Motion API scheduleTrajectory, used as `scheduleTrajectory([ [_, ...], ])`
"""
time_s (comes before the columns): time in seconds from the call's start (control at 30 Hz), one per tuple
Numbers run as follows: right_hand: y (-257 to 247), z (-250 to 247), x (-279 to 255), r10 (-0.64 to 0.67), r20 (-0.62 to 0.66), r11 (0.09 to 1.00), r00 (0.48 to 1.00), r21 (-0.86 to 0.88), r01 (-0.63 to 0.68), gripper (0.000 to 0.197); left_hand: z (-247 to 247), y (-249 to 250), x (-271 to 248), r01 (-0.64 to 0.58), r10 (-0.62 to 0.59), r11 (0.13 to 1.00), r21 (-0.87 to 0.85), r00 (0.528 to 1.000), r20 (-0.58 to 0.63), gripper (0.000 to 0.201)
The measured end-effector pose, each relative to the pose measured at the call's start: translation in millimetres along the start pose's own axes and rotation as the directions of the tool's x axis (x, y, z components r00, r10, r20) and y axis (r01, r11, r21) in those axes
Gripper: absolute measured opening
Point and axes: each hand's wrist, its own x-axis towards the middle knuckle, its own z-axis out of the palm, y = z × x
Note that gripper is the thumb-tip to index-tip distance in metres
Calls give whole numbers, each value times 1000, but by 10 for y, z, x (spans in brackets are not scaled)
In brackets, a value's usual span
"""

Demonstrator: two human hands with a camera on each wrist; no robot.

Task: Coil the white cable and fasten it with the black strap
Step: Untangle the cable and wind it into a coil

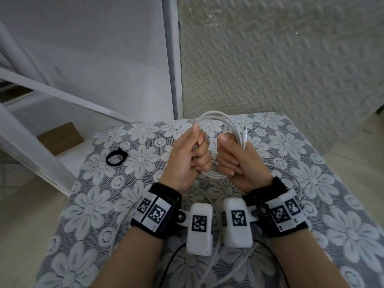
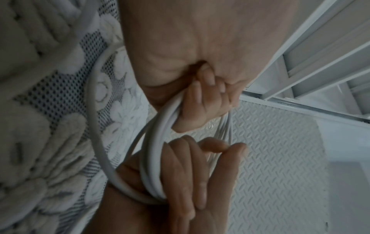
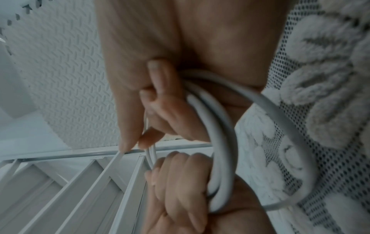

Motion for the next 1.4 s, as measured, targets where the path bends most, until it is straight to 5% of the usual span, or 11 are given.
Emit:
scheduleTrajectory([
  [0.33, -69, 37, -35, 42, -75, 996, 996, -70, -48, 36, -125, 65, 40, 122, -110, 986, -111, 988, 110, 42],
  [0.7, -123, 11, -6, 48, -134, 999, 990, 10, -47, 31, -205, 154, 48, 153, -147, 969, -194, 988, 45, 30],
  [0.93, -141, -46, -13, 59, -143, 997, 988, -34, -65, 32, -180, 136, 37, 109, -108, 985, -133, 994, 14, 30],
  [1.17, -102, 2, -19, 75, -156, 982, 985, -161, -100, 39, -219, 143, 22, 152, -148, 988, -15, 979, 141, 34],
  [1.4, -206, -46, -20, -73, -95, 977, 993, 192, 90, 54, -213, 189, 2, 8, -6, 998, 54, 999, -43, 39],
])
